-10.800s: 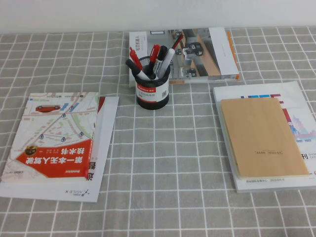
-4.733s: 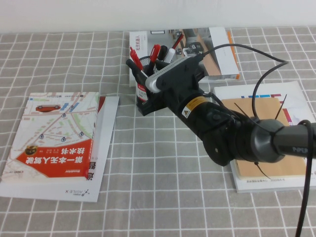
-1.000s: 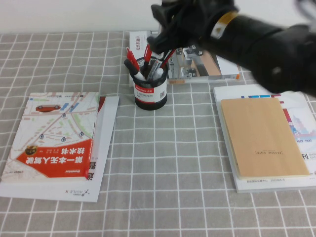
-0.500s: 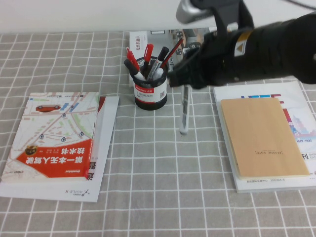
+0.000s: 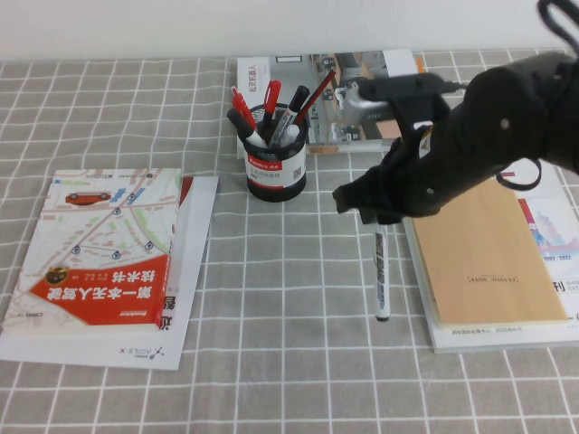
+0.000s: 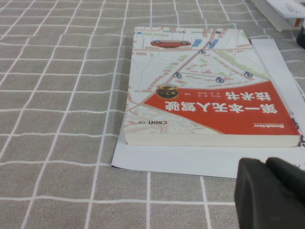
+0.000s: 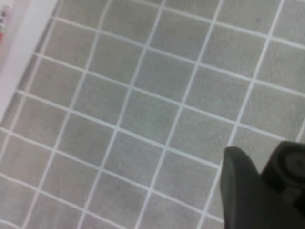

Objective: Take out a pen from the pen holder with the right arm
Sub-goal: 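Take a marker out of the pen holder and lay it on the table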

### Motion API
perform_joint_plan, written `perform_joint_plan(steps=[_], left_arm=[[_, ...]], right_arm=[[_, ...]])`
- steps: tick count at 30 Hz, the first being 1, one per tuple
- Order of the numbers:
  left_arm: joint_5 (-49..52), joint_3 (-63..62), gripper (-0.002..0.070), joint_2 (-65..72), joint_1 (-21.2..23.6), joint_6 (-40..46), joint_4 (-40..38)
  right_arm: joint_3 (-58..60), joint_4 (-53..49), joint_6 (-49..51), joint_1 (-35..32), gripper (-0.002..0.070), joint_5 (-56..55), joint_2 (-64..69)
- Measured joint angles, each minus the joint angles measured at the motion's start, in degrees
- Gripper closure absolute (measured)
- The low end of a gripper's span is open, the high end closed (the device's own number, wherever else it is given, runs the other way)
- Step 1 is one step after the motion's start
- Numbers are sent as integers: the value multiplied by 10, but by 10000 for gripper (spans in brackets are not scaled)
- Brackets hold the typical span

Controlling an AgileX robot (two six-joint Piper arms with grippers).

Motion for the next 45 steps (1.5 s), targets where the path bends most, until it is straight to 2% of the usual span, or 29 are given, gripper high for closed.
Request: perform_joint_plan(steps=[13, 36, 40, 45], left_arm=[[0, 0, 678, 0, 0, 0, 0], [0, 0, 678, 0, 0, 0, 0], [0, 0, 678, 0, 0, 0, 0], [0, 0, 678, 0, 0, 0, 0]], right_arm=[[-2, 11, 2, -34, 584, 3, 69], [-41, 25, 4, -36, 583, -16, 150], [-41, 28, 4, -36, 556, -21, 150], [-41, 29, 4, -36, 475, -23, 150]])
